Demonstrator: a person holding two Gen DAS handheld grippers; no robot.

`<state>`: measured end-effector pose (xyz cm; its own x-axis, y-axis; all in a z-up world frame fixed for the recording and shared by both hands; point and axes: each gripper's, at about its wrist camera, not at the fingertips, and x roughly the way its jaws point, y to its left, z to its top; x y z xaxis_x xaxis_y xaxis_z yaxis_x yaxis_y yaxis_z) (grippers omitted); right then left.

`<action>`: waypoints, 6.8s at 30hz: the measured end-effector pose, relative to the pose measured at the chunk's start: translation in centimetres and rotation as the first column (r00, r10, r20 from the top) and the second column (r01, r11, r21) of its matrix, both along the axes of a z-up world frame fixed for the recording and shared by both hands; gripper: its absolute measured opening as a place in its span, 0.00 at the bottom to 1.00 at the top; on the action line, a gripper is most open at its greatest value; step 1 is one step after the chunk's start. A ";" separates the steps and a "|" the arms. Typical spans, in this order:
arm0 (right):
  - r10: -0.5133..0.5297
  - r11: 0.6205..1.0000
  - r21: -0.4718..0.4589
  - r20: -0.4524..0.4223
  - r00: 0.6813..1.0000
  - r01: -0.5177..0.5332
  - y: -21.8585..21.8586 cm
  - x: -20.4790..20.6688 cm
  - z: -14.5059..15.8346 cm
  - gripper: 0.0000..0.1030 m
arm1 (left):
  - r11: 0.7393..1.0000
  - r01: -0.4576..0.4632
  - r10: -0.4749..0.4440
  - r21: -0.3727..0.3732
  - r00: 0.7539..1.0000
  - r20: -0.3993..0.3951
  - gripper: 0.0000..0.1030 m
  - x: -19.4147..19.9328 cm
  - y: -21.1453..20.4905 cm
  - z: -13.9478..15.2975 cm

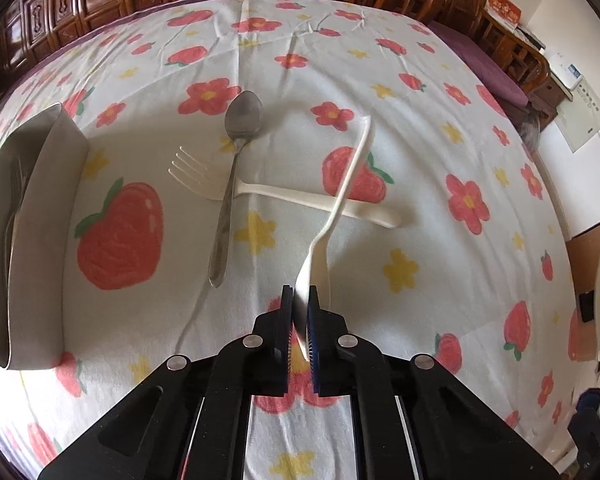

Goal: Organize utensils

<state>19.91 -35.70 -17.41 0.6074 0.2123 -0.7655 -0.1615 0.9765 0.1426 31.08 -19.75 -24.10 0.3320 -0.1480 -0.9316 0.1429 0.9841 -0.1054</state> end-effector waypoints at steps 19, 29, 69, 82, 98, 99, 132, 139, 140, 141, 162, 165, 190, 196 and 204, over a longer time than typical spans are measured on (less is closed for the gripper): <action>0.038 0.999 0.018 0.016 0.999 -0.038 1.7 -0.5 0.5 0.11 | 0.996 0.081 -0.087 0.037 0.980 0.179 0.05 -6.6 3.9 7.4; 0.072 0.997 0.008 0.034 0.997 -0.073 3.3 -1.3 1.0 0.11 | 0.997 0.058 -0.068 0.055 0.972 0.224 0.05 -9.2 8.0 9.5; 0.287 0.958 -0.011 0.075 0.955 -0.287 19.4 7.8 2.6 0.11 | 0.993 -0.117 0.117 -0.016 0.958 0.262 0.05 -3.5 25.0 7.2; 0.323 0.946 -0.019 0.054 0.945 -0.323 24.0 10.6 2.1 0.11 | 0.991 -0.122 0.132 -0.056 0.963 0.234 0.08 -1.4 26.1 5.2; 0.308 0.949 -0.059 -0.018 0.951 -0.308 27.9 11.6 0.5 0.11 | 0.995 -0.091 0.098 -0.035 0.943 0.319 0.19 -2.3 28.6 8.6; 0.310 0.948 -0.065 -0.023 0.950 -0.311 28.3 11.6 0.2 0.11 | 0.996 -0.089 0.094 -0.030 0.942 0.323 0.20 -2.3 28.9 8.7; 0.324 0.944 -0.030 -0.092 0.942 -0.327 33.3 16.5 -2.9 0.17 | 0.985 -0.165 0.175 -0.058 0.909 0.378 0.25 -1.9 35.2 11.1; 0.307 0.952 0.015 -0.025 0.951 -0.307 29.0 15.1 -0.1 0.20 | 0.991 -0.125 0.134 -0.048 0.912 0.387 0.33 -2.0 33.3 11.1; 0.300 0.954 0.020 -0.019 0.954 -0.299 28.1 14.9 0.3 0.20 | 0.992 -0.119 0.127 -0.045 0.913 0.388 0.36 -2.1 32.9 11.1; 0.295 0.955 0.018 -0.015 0.955 -0.295 27.4 14.8 0.6 0.20 | 0.993 -0.110 0.117 -0.042 0.914 0.389 0.40 -2.1 32.5 11.0; 0.325 0.946 0.014 -0.041 0.945 -0.325 23.8 10.9 -1.4 0.24 | 0.997 -0.043 0.061 -0.057 0.922 0.382 0.55 -2.7 29.0 10.3; 0.380 0.925 0.006 -0.035 0.924 -0.380 27.0 11.1 -1.3 0.24 | 0.997 -0.054 0.073 -0.060 0.920 0.385 0.55 -2.7 29.6 10.4; 0.383 0.923 0.081 -0.162 0.909 -0.375 34.1 17.3 -3.5 0.26 | 0.986 -0.135 0.161 -0.094 0.906 0.392 0.55 -2.2 33.1 11.1; 0.388 0.921 0.073 -0.103 0.916 -0.382 32.7 16.8 -2.1 0.44 | 0.987 -0.134 0.159 -0.093 0.908 0.387 0.55 -2.1 32.9 10.9; 0.291 0.956 -0.039 -0.028 0.956 -0.292 23.6 15.0 -0.3 0.43 | 0.997 -0.063 0.077 -0.048 0.918 0.388 0.55 -2.8 29.0 10.7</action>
<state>34.88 -12.12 -17.75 0.5073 0.3450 -0.7897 -0.4370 0.8928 0.1093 28.24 9.30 -13.45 0.6783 -0.1401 -0.7213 0.1103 0.9899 -0.0886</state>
